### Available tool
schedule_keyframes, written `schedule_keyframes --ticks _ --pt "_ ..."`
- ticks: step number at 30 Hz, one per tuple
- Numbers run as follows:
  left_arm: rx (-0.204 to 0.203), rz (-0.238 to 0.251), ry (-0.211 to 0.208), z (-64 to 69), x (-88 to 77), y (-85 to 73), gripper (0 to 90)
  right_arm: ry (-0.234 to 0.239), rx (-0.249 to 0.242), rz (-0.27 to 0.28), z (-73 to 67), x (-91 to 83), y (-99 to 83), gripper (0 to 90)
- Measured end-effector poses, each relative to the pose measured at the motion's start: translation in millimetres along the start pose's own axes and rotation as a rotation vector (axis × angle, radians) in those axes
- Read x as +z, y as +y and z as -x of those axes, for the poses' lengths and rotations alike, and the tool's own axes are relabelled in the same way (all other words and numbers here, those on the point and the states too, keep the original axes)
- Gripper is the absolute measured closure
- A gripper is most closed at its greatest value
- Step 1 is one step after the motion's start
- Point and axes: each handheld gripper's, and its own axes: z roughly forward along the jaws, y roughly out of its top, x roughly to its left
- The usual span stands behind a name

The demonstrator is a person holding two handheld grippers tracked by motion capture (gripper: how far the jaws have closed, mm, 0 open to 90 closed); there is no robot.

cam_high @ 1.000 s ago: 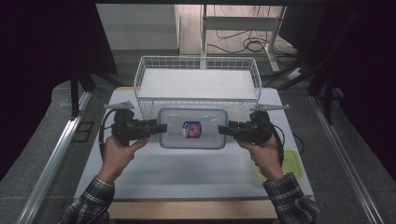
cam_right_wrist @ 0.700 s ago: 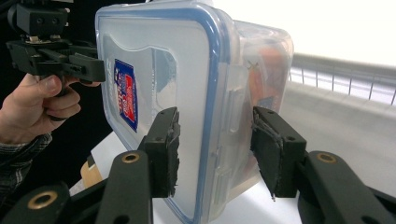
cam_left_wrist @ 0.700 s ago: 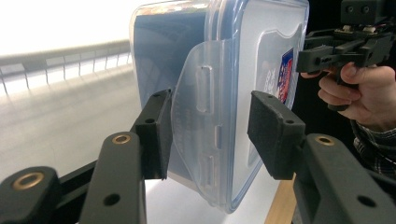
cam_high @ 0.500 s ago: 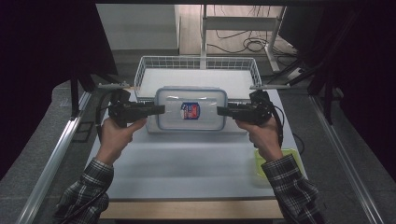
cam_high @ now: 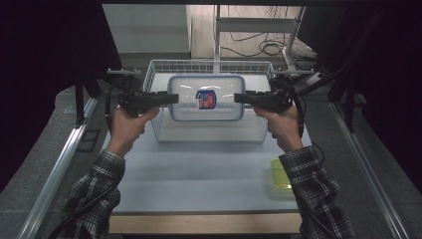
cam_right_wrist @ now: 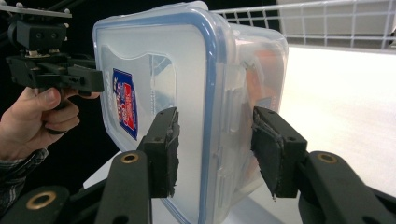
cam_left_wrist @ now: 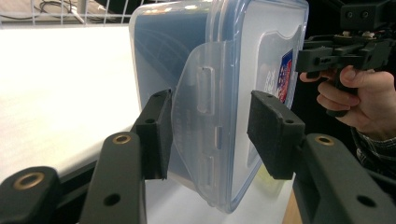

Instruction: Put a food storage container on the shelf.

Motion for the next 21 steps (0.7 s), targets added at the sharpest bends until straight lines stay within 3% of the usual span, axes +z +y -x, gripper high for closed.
schedule_keyframes --ticks 7,13,21 --pt "-0.005 -0.002 0.001 -8.7 8.0 15.2 51.7 -0.006 0.013 0.012 10.7 3.9 12.6 52.3" --pt "-0.033 0.013 -0.002 -18.3 16.4 19.1 51.5 -0.015 0.046 0.023 21.5 9.7 17.9 51.9" --pt "-0.038 0.013 0.019 -23.8 20.9 24.7 50.5 -0.024 0.047 0.022 28.3 15.1 24.3 51.2"
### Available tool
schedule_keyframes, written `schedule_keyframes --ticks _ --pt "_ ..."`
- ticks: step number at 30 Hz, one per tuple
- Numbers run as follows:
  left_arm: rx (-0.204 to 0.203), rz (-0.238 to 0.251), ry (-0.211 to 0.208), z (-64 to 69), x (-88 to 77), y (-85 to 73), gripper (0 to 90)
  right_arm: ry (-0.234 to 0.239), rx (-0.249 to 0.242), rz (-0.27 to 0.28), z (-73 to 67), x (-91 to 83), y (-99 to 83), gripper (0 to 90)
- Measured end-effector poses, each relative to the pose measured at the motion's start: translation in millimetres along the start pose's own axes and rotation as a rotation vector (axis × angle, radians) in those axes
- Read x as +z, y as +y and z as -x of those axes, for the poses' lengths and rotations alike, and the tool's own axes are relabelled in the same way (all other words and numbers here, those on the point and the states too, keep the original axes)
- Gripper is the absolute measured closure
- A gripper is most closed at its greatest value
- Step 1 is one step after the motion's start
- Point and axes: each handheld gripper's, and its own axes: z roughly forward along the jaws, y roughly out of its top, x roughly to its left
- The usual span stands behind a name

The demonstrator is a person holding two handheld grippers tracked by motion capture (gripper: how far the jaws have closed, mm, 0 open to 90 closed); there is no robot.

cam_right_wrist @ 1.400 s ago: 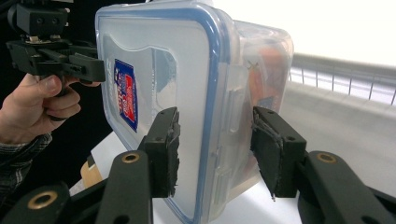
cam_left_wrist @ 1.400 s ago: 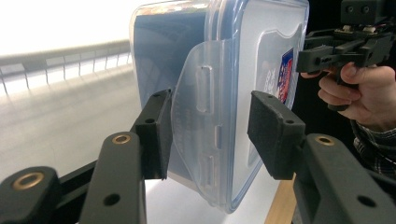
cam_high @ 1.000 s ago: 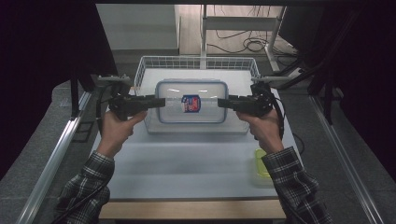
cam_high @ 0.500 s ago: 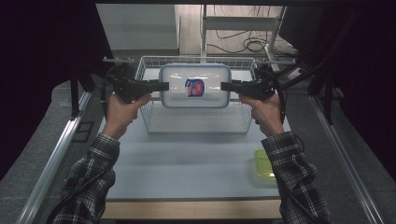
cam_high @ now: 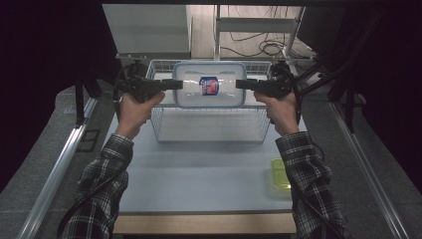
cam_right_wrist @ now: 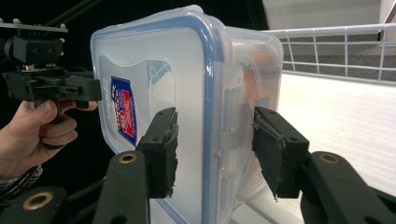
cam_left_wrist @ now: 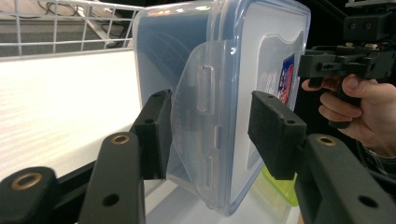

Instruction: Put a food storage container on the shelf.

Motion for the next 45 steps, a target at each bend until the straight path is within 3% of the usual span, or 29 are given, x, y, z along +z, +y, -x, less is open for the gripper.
schedule_keyframes --ticks 4,10,15,19,27,31,34,35,36,40,45 --pt "0.015 0.007 0.038 2.9 1.9 1.1 48.1 -0.014 -0.007 0.007 -1.3 2.0 -0.4 50.8" --pt "0.016 0.012 0.048 3.9 3.3 1.2 47.6 -0.05 -0.017 0.026 -2.9 3.0 -0.8 50.6" --pt "0.012 0.01 0.062 1.8 6.2 2.6 45.9 -0.101 -0.045 -0.011 -6.1 7.4 -1.7 55.1" --pt "0.005 0.007 0.064 -0.5 7.9 4.8 45.8 -0.092 -0.018 0.001 -2.5 8.6 -2.6 55.5" --pt "-0.003 -0.002 0.09 -6.7 12.6 8.2 41.3 -0.144 -0.029 -0.029 -2.4 14.2 -7.6 54.2" --pt "-0.007 0.005 0.096 -9.0 13.7 9.7 40.4 -0.129 -0.009 -0.022 -0.4 14.8 -8.4 54.2" --pt "0.023 -0.001 0.163 -6.4 16.0 10.7 39.5 -0.119 0.002 -0.024 -0.2 14.5 -8.0 53.6" --pt "0.029 -0.017 0.168 -6.5 17.8 10.4 39.8 -0.117 0.012 -0.018 0.0 14.2 -8.0 53.5" --pt "0.026 -0.032 0.157 -6.8 21.0 9.5 38.8 -0.115 0.022 -0.01 0.4 13.8 -7.8 53.8" --pt "-0.009 -0.018 0.148 -9.1 26.7 8.6 35.0 -0.137 0.015 0.005 -1.0 12.5 -5.3 57.8" --pt "-0.023 -0.017 0.168 -6.0 27.6 8.7 35.3 -0.17 -0.017 -0.001 -5.0 13.1 -2.7 59.1"
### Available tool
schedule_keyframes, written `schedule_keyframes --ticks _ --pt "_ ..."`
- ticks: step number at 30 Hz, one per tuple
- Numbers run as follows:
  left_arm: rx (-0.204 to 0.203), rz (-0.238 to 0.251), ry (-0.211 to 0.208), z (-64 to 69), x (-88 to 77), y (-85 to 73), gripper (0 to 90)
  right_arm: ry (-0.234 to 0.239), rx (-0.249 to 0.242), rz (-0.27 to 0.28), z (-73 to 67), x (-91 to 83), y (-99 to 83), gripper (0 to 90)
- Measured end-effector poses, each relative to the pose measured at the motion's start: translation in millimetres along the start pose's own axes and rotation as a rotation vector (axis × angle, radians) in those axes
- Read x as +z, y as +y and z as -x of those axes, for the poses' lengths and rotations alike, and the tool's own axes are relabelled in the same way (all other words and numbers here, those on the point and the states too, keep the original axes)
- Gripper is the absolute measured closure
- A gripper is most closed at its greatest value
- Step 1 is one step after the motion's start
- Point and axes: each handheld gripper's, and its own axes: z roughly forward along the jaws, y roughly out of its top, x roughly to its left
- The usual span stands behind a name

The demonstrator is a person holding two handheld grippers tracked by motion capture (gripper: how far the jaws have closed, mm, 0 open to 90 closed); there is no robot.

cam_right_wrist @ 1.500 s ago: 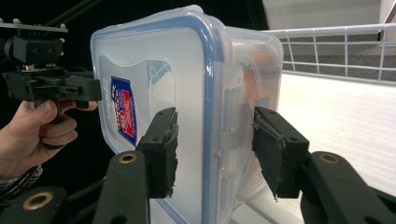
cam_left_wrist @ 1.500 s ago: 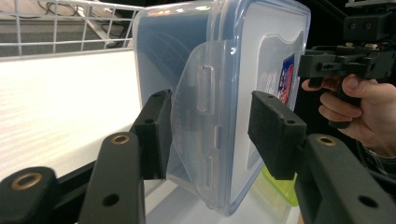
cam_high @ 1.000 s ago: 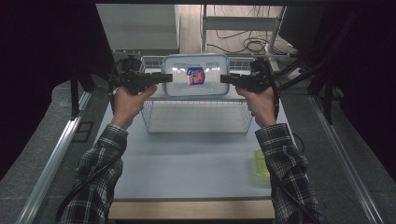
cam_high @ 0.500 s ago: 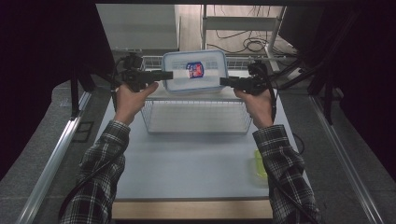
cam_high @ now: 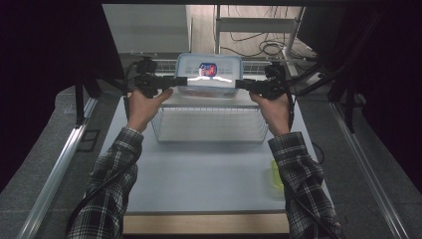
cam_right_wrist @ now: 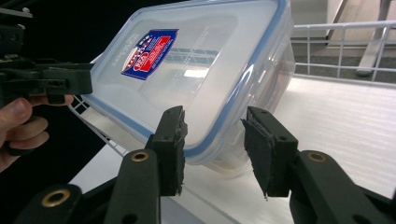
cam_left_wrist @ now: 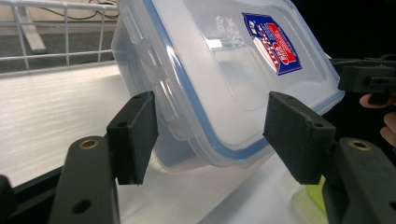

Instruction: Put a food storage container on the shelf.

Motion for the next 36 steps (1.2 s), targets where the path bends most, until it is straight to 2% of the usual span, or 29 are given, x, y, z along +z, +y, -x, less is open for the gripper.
schedule_keyframes --ticks 8,10,14,18,26,29,33,36 --pt "0.01 -0.001 0.044 8.9 2.7 2.0 34.4 -0.026 0.003 0.013 1.4 -1.0 2.2 62.0" --pt "0.033 0.008 0.078 12.5 3.0 2.4 33.4 -0.029 0.008 0.017 2.0 -1.2 2.4 62.5" --pt "0.052 0.027 0.119 17.1 3.4 2.6 34.5 -0.043 0.006 0.027 0.7 -1.1 2.9 63.2" --pt "0.028 0.013 0.083 16.6 3.1 3.0 35.4 -0.081 -0.017 0.039 -1.3 -2.0 4.0 63.8" --pt "0.063 0.004 0.104 19.2 -1.4 3.6 38.2 -0.076 -0.027 0.047 -1.4 -4.9 2.5 62.7" --pt "0.086 0.006 0.106 19.2 -6.8 2.8 35.7 -0.064 -0.05 0.058 -2.8 -10.1 2.5 59.0" --pt "0.143 -0.004 0.102 23.3 -13.6 -2.6 30.6 -0.042 -0.098 0.05 -7.1 -17.9 0.6 51.0" --pt "0.179 -0.011 0.096 27.4 -18.8 -9.1 27.7 -0.051 -0.131 0.045 -11.3 -21.5 -4.7 45.4"
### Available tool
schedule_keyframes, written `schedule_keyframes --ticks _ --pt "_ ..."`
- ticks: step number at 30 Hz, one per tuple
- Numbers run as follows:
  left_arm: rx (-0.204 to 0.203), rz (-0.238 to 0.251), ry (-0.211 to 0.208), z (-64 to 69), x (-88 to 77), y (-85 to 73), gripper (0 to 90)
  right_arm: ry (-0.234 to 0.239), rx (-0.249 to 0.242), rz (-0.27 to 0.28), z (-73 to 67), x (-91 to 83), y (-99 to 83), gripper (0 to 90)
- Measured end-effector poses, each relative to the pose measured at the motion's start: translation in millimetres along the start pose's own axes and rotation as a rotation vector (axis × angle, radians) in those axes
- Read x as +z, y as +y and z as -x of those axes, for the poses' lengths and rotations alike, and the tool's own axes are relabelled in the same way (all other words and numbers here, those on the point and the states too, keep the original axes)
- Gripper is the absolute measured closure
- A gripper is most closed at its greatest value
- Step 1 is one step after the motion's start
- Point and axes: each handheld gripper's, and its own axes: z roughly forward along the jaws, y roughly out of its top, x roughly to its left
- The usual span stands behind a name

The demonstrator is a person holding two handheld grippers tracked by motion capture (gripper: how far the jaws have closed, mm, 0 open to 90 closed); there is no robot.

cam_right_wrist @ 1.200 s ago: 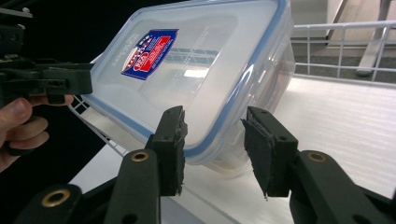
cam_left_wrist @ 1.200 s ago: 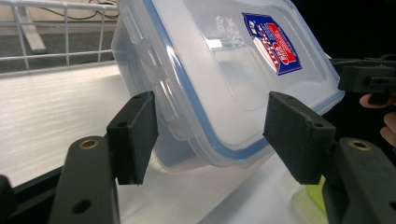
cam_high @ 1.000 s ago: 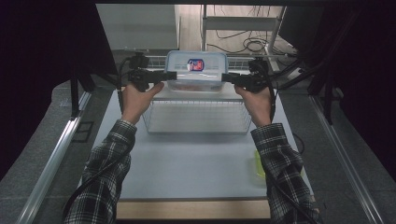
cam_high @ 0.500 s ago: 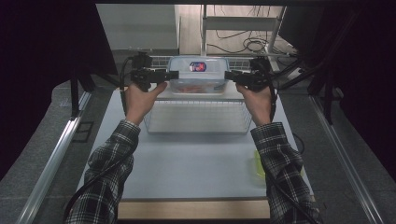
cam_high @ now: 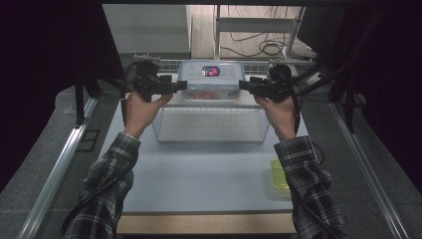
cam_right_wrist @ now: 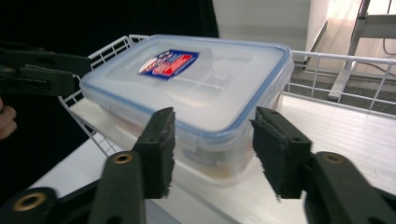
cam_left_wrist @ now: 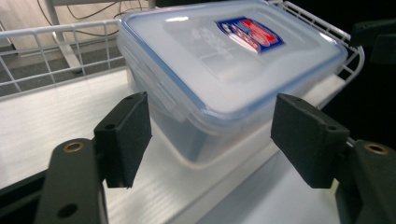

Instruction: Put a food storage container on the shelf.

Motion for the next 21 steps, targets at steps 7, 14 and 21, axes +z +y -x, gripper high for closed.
schedule_keyframes --ticks 7,14,21 --pt "0.077 -0.018 -0.029 8.5 -13.8 -18.9 19.6 0.008 -0.051 -0.001 -7.8 -10.7 -14.8 33.8" --pt "0.099 -0.023 -0.047 14.4 -20.5 -41.5 14.0 0.011 -0.093 -0.018 -14.3 -19.0 -31.3 26.8" --pt "0.113 -0.026 -0.079 21.6 -26.0 -64.1 11.2 0.014 -0.13 -0.038 -20.8 -24.3 -50.3 22.8"
